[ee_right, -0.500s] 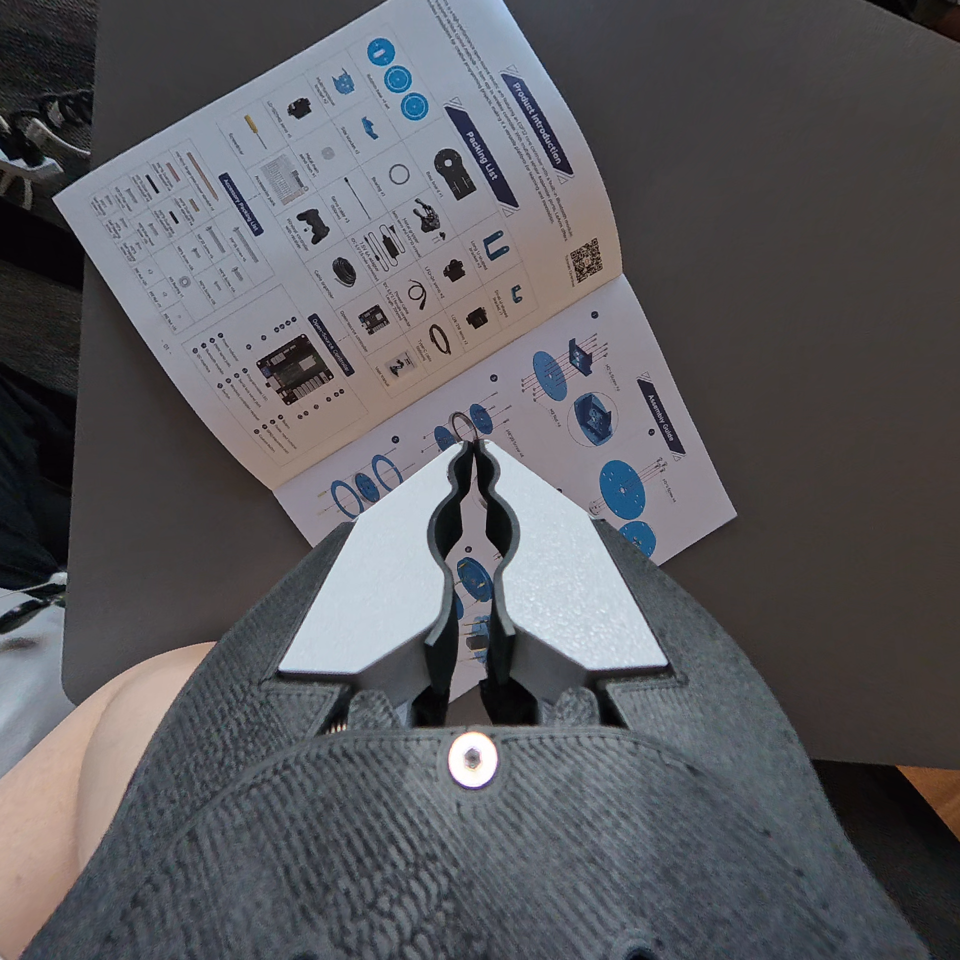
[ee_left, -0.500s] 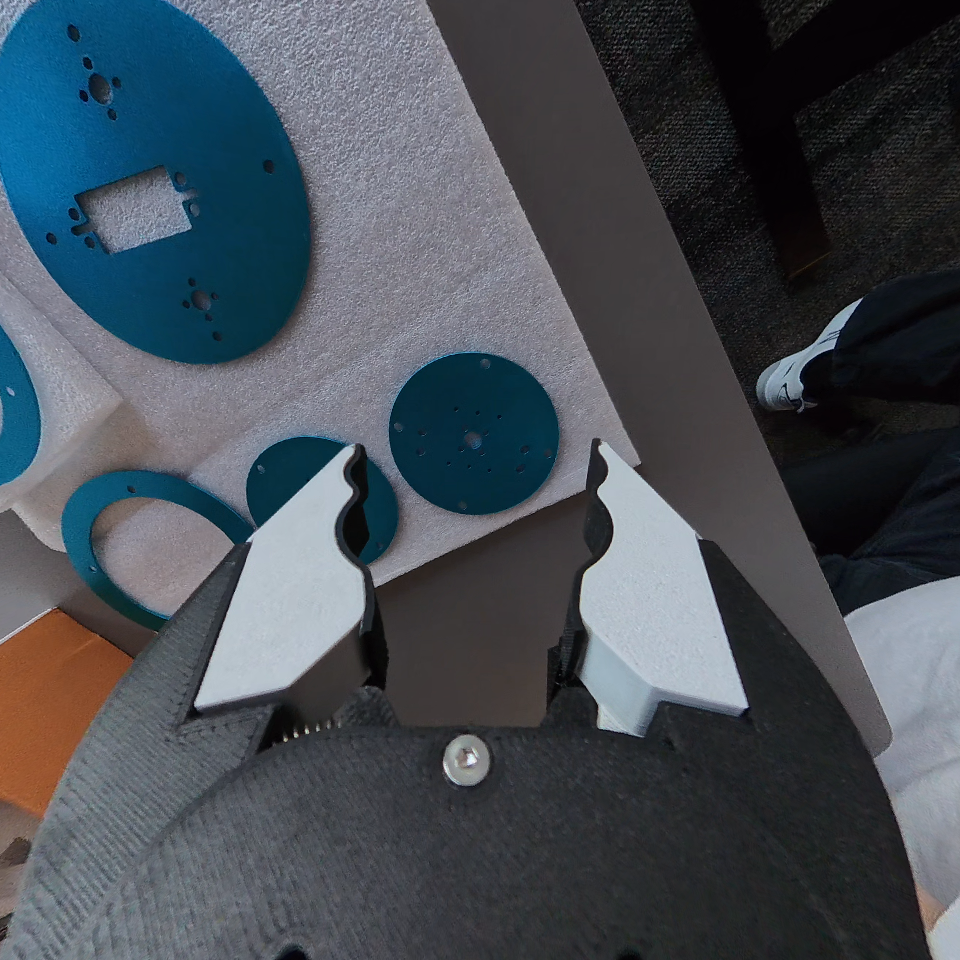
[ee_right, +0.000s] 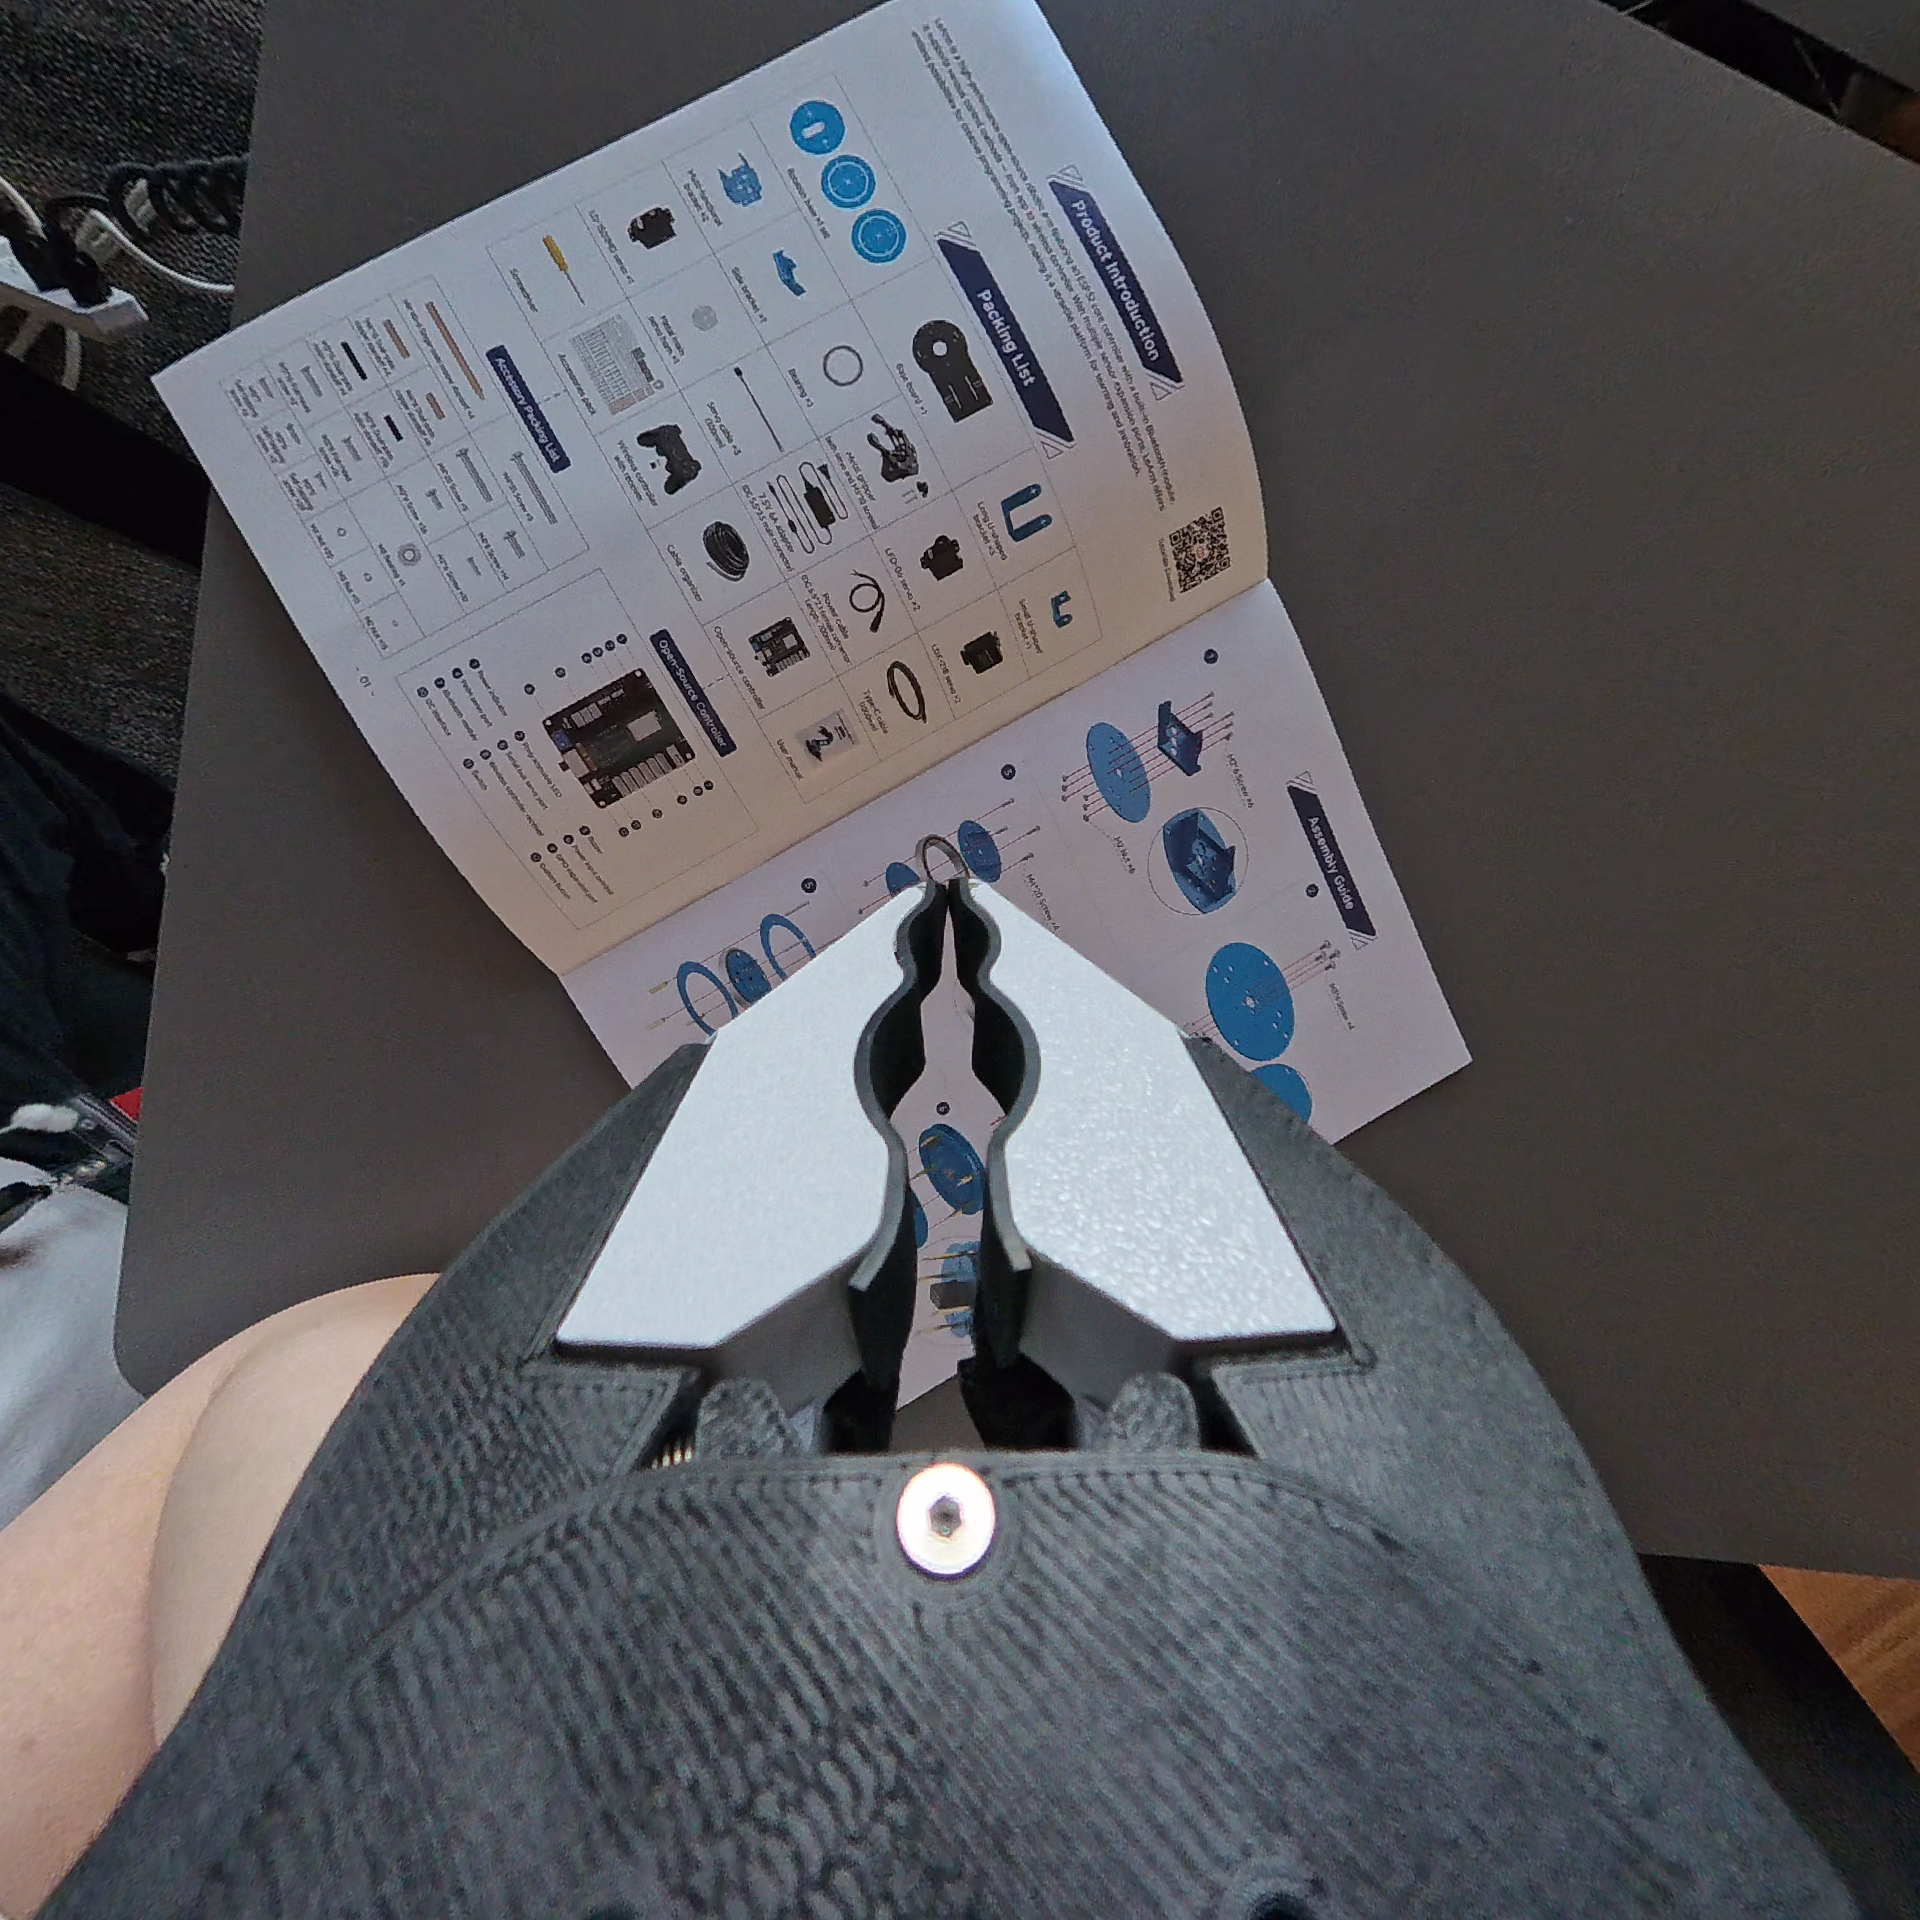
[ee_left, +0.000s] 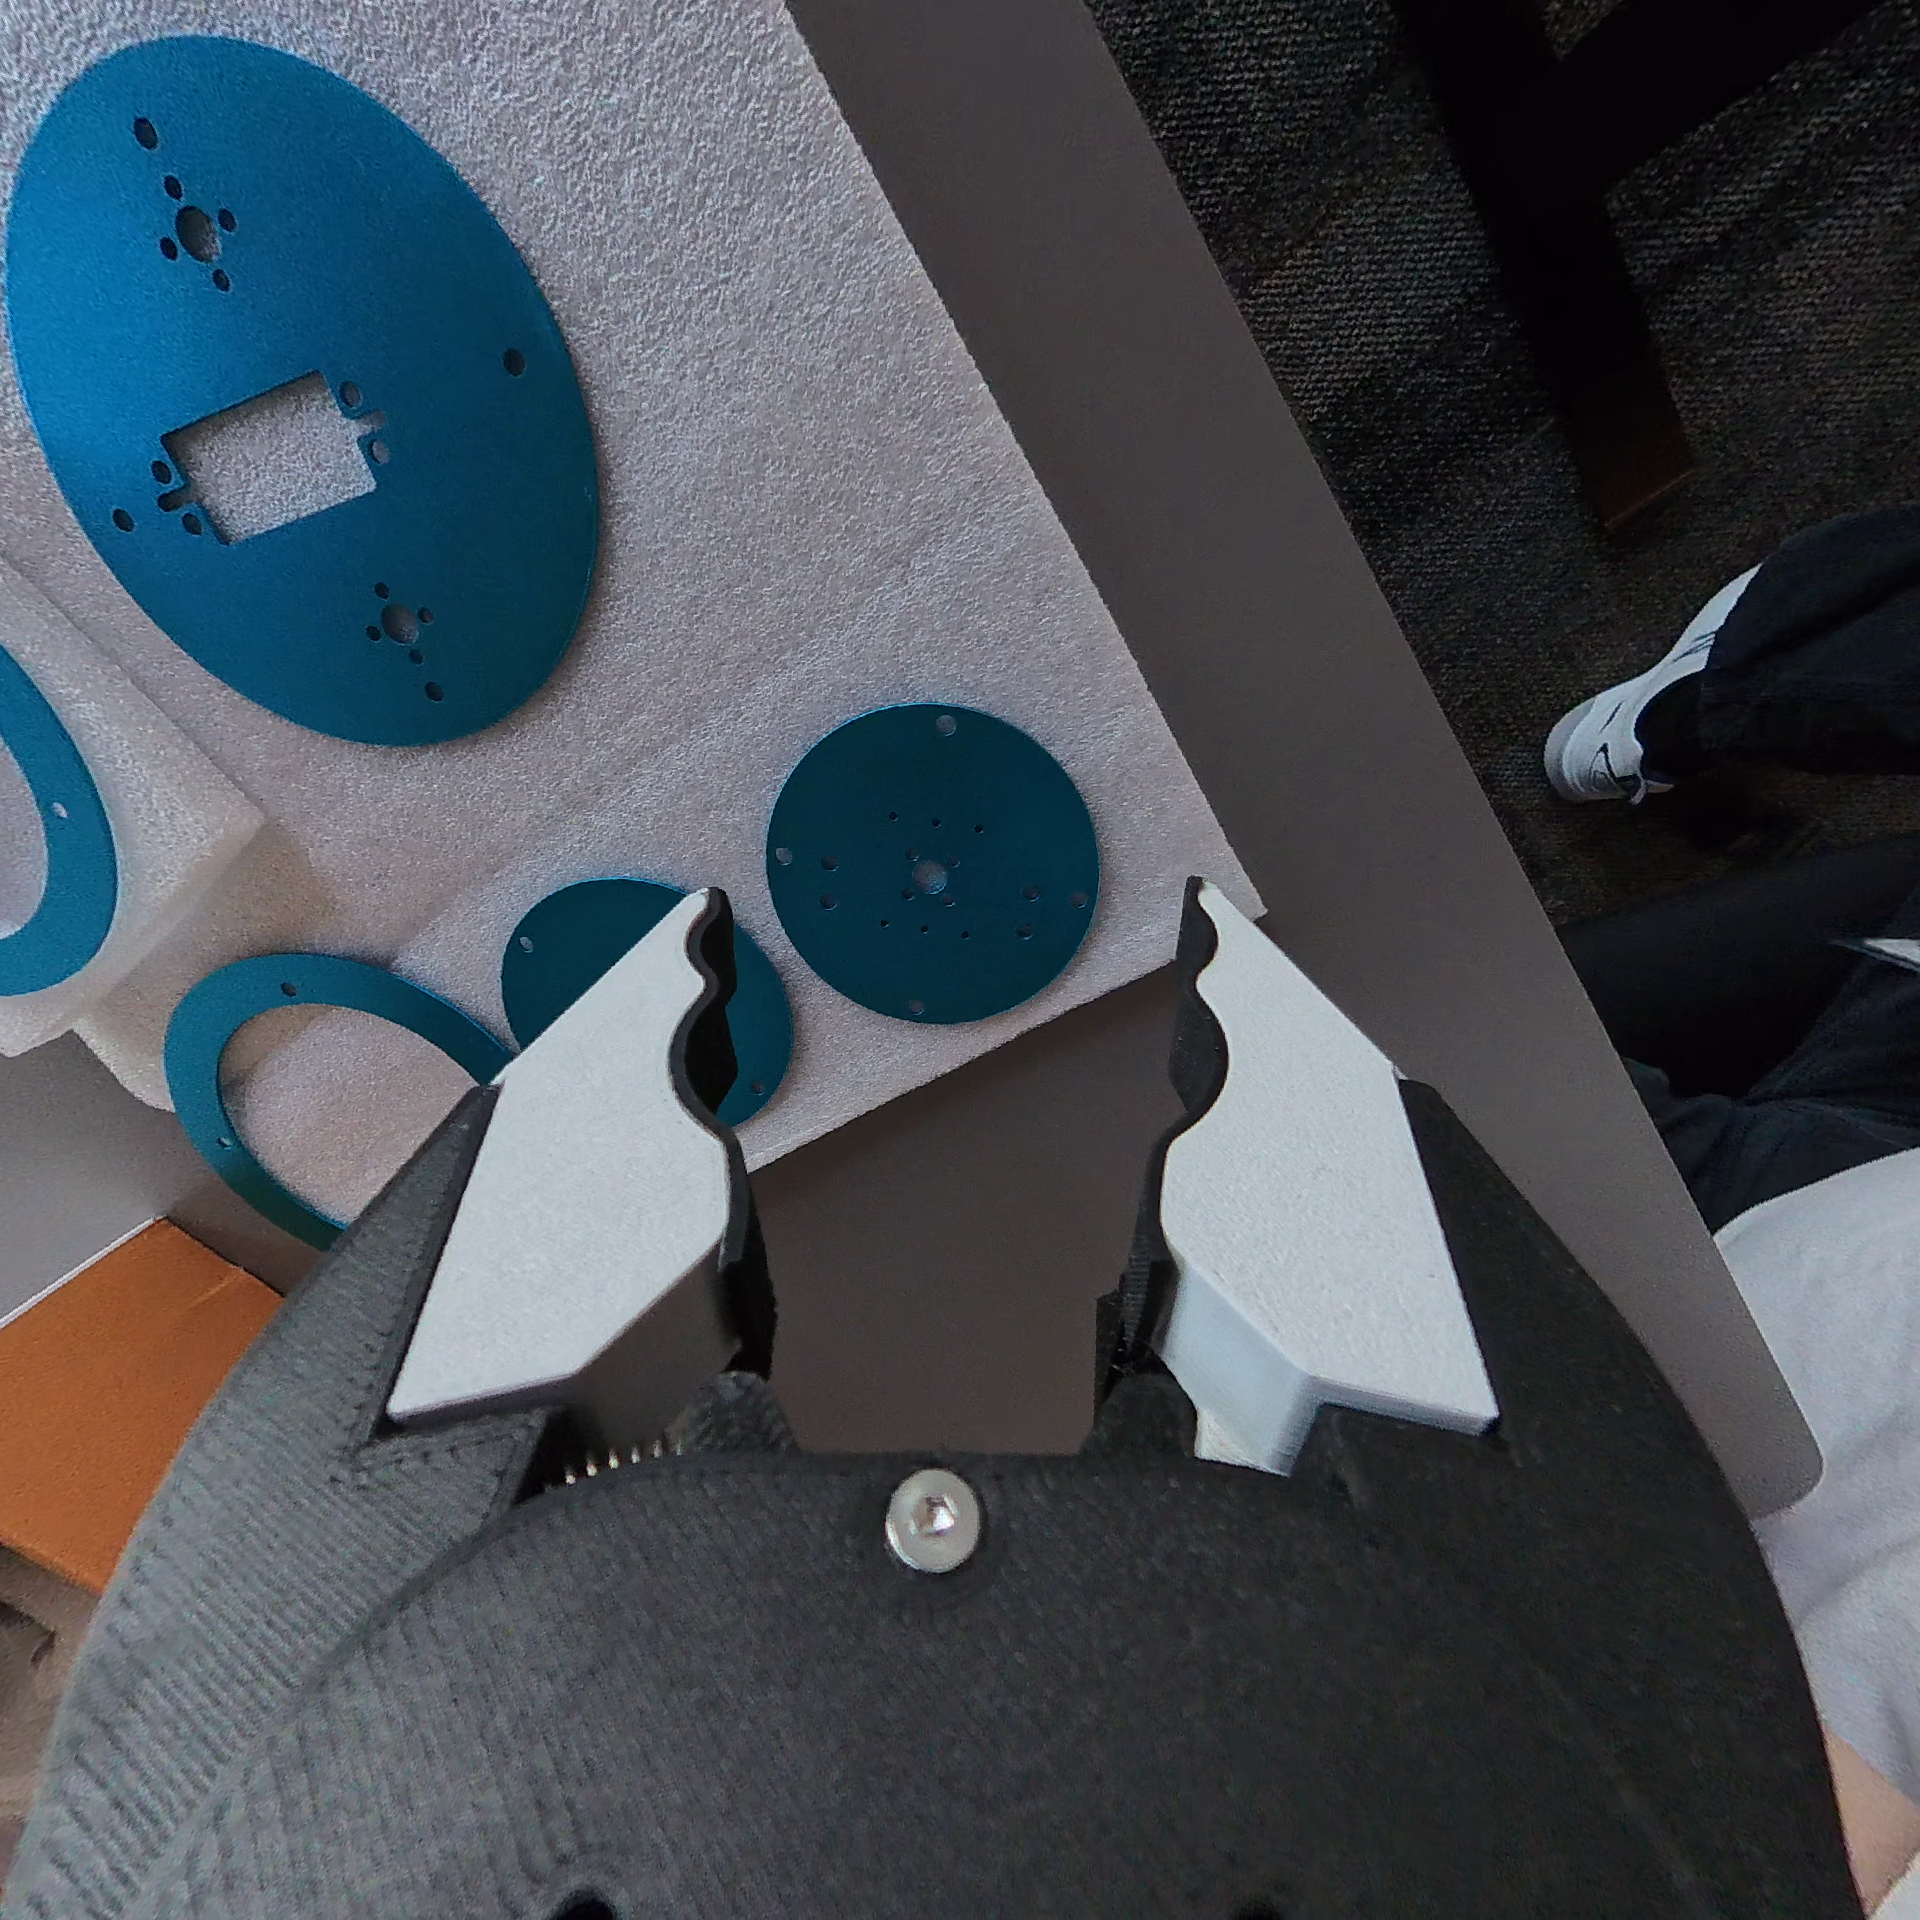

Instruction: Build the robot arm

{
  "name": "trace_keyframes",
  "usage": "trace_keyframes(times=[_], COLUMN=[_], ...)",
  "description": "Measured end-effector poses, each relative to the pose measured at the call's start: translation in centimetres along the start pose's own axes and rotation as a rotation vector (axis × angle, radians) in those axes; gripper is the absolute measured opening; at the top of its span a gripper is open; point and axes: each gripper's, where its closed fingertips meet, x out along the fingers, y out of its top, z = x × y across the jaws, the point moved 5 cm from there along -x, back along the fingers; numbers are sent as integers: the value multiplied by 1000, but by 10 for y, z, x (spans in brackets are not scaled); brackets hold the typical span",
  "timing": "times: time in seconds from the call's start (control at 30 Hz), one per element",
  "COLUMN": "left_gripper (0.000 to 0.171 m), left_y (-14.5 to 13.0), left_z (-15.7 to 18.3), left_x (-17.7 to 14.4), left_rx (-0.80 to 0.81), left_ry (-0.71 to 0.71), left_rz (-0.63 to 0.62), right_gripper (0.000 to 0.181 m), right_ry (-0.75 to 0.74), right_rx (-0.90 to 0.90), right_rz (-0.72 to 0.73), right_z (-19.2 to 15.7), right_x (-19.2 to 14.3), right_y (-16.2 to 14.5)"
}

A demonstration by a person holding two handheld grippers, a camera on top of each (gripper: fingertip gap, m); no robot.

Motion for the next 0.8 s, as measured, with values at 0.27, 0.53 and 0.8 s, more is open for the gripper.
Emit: trace_keyframes(times=[0.27, 0.53, 0.8], left_gripper=[85, 86, 85], left_y=[0, -1, -20], left_z=[-3, -7, -27], left_x=[-1, -5, -37], left_rx=[-10, -9, -62], left_ry=[10, 29, 73], left_rz=[5, 20, 139], right_gripper=[1, 1, 1], right_ry=[-11, -4, -12], right_rx=[15, -1, -18], right_rz=[-4, -1, -10], right_z=[2, 0, -3], right_x=[0, 2, 4], right_y=[0, 3, 9])
